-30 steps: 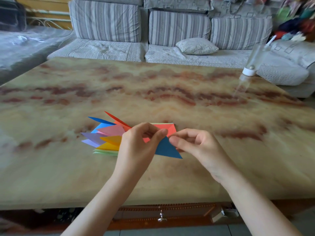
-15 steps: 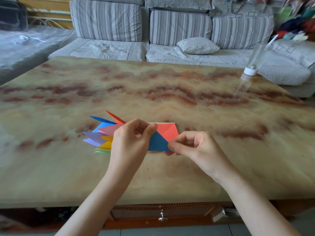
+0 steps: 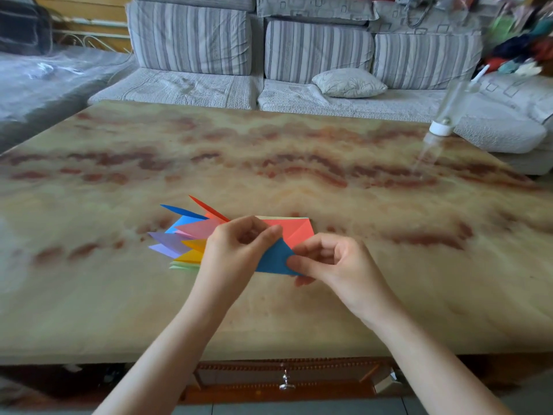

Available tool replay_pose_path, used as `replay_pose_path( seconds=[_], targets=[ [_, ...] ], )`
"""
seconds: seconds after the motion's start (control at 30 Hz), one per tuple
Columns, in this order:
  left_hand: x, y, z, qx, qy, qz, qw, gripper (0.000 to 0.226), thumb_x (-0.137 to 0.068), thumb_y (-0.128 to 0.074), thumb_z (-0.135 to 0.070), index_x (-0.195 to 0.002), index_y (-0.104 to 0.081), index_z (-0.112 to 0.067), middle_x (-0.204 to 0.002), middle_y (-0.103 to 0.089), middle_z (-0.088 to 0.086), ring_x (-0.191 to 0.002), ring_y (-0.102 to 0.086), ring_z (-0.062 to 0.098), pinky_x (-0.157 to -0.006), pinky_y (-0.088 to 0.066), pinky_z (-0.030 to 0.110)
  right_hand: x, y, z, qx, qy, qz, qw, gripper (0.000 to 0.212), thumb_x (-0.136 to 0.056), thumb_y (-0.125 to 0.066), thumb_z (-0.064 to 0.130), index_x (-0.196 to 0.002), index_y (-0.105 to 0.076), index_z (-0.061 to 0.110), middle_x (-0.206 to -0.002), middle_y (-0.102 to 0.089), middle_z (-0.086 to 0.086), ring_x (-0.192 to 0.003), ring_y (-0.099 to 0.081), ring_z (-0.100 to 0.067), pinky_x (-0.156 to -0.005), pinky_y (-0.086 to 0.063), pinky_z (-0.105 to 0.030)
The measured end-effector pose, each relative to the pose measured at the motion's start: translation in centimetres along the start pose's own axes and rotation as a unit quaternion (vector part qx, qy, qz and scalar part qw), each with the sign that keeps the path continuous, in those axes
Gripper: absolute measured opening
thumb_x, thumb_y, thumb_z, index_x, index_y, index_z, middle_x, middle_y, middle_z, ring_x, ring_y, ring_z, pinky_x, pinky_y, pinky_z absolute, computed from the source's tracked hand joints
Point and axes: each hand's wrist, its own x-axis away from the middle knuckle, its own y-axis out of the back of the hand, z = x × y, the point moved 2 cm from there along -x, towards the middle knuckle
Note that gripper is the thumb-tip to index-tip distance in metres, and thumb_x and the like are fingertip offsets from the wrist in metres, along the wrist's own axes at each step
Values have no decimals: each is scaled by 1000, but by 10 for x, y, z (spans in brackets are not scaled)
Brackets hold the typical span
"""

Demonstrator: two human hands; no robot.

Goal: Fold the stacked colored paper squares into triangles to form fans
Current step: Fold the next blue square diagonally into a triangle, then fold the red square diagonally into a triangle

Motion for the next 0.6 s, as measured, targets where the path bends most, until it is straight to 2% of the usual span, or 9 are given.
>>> replay_pose_path(
  seconds=[0.07, 0.13, 0.2, 0.27, 0.37, 0.43, 0.47, 0.53, 0.6],
  targets=[
    [-1, 2, 0, 11, 11, 28, 999, 18, -83, -69, -31, -77, -70, -14, -67, -67, 4, -62, -55, 8, -57, -41, 21, -3, 0, -3, -6, 0, -18, 1000, 5, -78, -73, 0, -81, -70, 3, -68, -70, -9, -54, -64, -17, -56, -51, -22],
    [-1, 6, -1, 18, 27, 58, 998, 7, -82, -69, -23, -87, -71, -19, -70, -68, 1, -60, -59, 5, -55, -48, 19, -6, 1, -5, -6, -2, -32, 999, 7, -79, -72, 0, -77, -69, 7, -64, -68, -7, -52, -63, -15, -55, -50, -22],
    [-1, 14, 0, 2, 30, 64, 997, 20, -78, -73, -8, -94, -70, -20, -67, -66, -6, -58, -60, 5, -57, -52, 20, -8, 3, -7, -13, 0, -41, 999, 6, -80, -71, 4, -77, -69, 9, -65, -69, -5, -54, -62, -14, -56, -49, -21],
    [-4, 27, 3, -68, 5, 23, 997, 28, -75, -74, -2, -96, -71, -21, -71, -67, -7, -61, -61, 7, -63, -51, 18, -7, 5, -7, 13, 15, -40, 999, 4, -82, -71, 16, -83, -71, 12, -74, -72, -1, -66, -65, -13, -65, -50, -21],
    [-9, 50, 3, -187, -36, -63, 980, 30, -73, -75, -7, -95, -70, -27, -77, -68, -13, -68, -62, 1, -64, -44, 7, -7, 11, -12, 190, 48, -43, 980, 20, -81, -71, 34, -98, -72, 23, -93, -71, 11, -90, -62, -4, -83, -44, -16],
    [-10, 62, 7, -257, -15, -79, 963, 28, -75, -74, -11, -98, -69, -27, -77, -66, -14, -73, -61, 4, -65, -42, 17, -8, 11, -15, 309, 69, -34, 948, 33, -79, -72, 36, -111, -69, 28, -109, -65, 16, -104, -55, 1, -90, -36, -8],
    [-10, 66, 10, -289, 6, -76, 954, 27, -77, -73, -13, -100, -68, -26, -79, -67, -10, -76, -61, 11, -66, -40, 23, -9, 11, -17, 339, 79, -19, 937, 39, -79, -73, 36, -116, -66, 28, -118, -63, 15, -111, -53, 1, -95, -32, -7],
    [-10, 70, 17, -336, 45, -70, 938, 24, -80, -71, -16, -103, -68, -23, -90, -68, -1, -83, -59, 18, -69, -37, 26, -11, 9, -22, 386, 92, 7, 918, 45, -78, -74, 34, -121, -64, 28, -129, -59, 13, -121, -49, -4, -104, -27, -12],
    [-10, 70, 21, -363, 60, -72, 927, 23, -82, -69, -18, -105, -68, -20, -96, -67, 0, -89, -58, 21, -71, -38, 28, -12, 8, -25, 415, 89, 16, 906, 45, -77, -75, 33, -121, -64, 29, -129, -59, 14, -121, -49, -8, -104, -26, -15]
  ],
)
